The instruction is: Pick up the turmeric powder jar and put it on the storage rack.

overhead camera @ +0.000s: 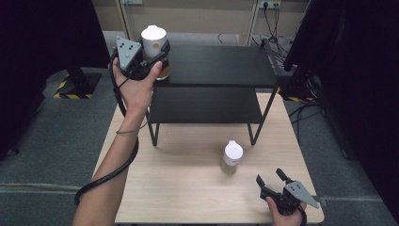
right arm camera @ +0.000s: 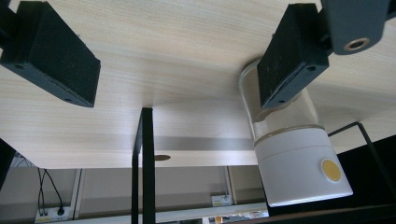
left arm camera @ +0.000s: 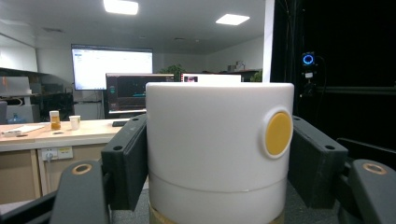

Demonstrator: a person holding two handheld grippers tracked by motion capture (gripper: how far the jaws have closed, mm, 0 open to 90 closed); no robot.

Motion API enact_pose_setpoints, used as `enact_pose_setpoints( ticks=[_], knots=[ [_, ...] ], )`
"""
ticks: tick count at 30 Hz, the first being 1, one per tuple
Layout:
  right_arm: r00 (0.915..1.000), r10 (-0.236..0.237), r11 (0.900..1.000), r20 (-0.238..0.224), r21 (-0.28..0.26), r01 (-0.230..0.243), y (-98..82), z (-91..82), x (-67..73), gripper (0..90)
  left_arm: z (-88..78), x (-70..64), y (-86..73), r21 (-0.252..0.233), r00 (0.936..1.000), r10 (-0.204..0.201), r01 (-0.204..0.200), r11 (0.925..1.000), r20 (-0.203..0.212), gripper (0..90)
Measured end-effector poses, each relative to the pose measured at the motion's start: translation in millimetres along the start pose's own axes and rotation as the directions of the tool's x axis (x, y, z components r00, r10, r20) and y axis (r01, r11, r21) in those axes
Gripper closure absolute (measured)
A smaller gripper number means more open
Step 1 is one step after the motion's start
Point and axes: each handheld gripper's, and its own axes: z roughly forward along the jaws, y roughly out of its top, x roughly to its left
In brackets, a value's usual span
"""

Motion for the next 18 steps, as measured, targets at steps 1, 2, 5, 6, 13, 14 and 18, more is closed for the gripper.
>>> enact_pose_setpoints(
  ticks=[1,2,5,6,13,14,18],
  knots=[
    [1.0000,0.000,1.000,0.000,0.000,0.000,0.0,0.0,0.1,13.7,0.1,0.4,-0.4,-0.001,1.0000,-0.004,0.004,1.0000,0.000,30.2],
    [1.0000,-0.001,1.000,0.000,0.000,0.001,0.0,0.1,0.0,13.7,0.3,0.6,-0.5,-0.001,1.0000,-0.006,0.006,1.0000,-0.001,30.1],
    [1.0000,-0.005,1.000,0.002,0.002,0.005,0.3,0.2,0.7,13.7,1.6,-0.3,1.5,0.005,1.0000,0.003,-0.003,1.0000,-0.003,29.0],
    [1.0000,-0.005,1.000,0.002,0.002,0.005,0.4,0.2,0.7,13.7,2.4,-0.3,3.3,0.013,1.0000,0.008,-0.008,0.9999,-0.004,28.0],
    [1.0000,-0.005,1.000,0.001,0.000,0.005,0.1,0.0,0.5,13.6,5.9,0.2,4.3,0.026,0.9998,0.019,-0.019,0.9995,-0.009,23.5],
    [1.0000,-0.004,1.000,0.001,0.001,0.004,0.3,0.1,0.4,13.6,6.1,0.3,4.2,0.027,0.9998,0.019,-0.019,0.9995,-0.008,23.1],
    [1.0000,-0.007,1.000,0.001,0.002,0.007,0.4,0.3,0.7,13.6,6.5,-1.6,4.1,0.024,0.9996,0.022,-0.022,0.9995,-0.016,20.8]
  ],
)
